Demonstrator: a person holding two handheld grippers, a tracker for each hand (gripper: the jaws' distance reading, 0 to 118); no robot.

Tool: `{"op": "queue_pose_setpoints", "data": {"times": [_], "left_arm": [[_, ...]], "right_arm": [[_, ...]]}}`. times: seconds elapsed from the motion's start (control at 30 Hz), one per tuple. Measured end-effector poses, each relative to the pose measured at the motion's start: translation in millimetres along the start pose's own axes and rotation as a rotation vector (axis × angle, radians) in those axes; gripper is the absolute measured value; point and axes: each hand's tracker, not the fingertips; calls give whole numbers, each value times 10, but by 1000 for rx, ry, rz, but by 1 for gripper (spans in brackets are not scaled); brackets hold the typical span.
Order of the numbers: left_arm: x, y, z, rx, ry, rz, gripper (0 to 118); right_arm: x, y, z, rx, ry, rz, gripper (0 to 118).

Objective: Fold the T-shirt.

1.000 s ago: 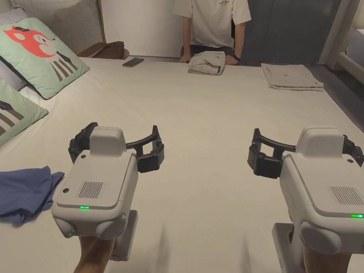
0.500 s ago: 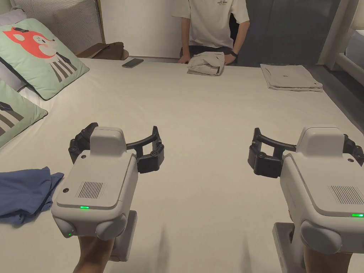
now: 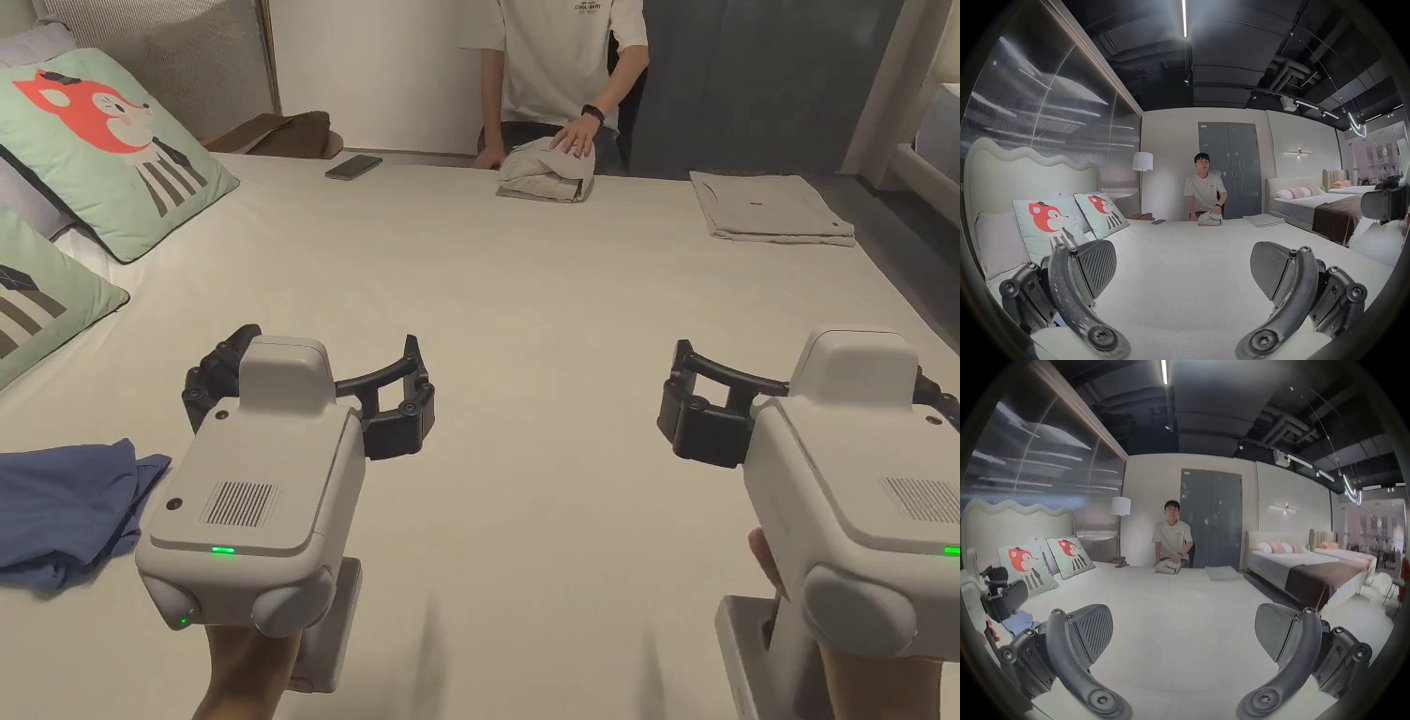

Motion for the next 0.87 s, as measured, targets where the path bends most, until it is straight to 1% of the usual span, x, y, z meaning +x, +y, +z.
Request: {"op": "queue_pose_setpoints", "data": {"times": [0.03, 0.1, 0.17, 0.2, 0.27, 0.4, 0.47, 0.57, 0.7, 0.77, 0.8, 0.87], "left_arm": [[-4, 4, 3, 0, 0, 1, 110], [-13, 11, 11, 0, -2, 5, 110], [-23, 11, 15, 3, -2, 7, 110], [-27, 15, 17, 6, 0, 9, 110], [-31, 27, 18, 8, 0, 12, 110], [-32, 50, 24, 17, -3, 18, 110], [-30, 55, 24, 19, -1, 16, 110], [-31, 58, 23, 20, 0, 19, 110], [-28, 62, 24, 19, -3, 14, 110], [-28, 64, 22, 21, 0, 10, 110], [-29, 66, 23, 20, -1, 8, 110], [-35, 71, 28, 23, 0, 12, 110]], "right_arm": [[0, 33, -4, -40, -14, -36, 115], [-10, 94, 19, -124, -106, -117, 115], [-6, 204, -4, -231, -168, -164, 115], [-1, 258, -31, -289, -188, -169, 115], [23, 307, -57, -324, -168, -175, 115], [48, 367, -58, -339, -145, -191, 115], [38, 367, -42, -337, -139, -178, 115], [41, 358, -39, -322, -131, -202, 115], [51, 323, -66, -306, -107, -187, 115], [65, 310, -91, -313, -112, -186, 115], [79, 296, -88, -304, -116, -203, 115], [73, 293, -74, -299, -128, -200, 115]]}}
